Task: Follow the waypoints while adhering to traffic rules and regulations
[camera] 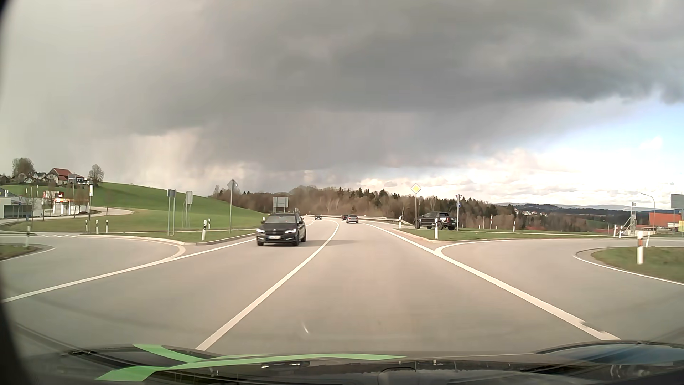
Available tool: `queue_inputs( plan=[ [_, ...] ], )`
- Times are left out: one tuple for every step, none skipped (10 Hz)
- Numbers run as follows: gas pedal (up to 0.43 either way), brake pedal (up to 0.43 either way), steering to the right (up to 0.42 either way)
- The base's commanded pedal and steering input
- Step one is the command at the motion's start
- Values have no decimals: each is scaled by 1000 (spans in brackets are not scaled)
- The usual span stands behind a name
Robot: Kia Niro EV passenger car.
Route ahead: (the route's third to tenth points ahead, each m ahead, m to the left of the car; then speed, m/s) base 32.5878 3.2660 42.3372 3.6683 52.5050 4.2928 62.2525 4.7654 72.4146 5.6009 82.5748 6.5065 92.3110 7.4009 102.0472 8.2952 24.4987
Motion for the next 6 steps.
queue_inputs(
  plan=[
    [177,0,-14],
    [177,0,-14],
    [177,0,-13],
    [177,0,-13],
    [177,0,-12],
    [177,0,-11]
  ],
)
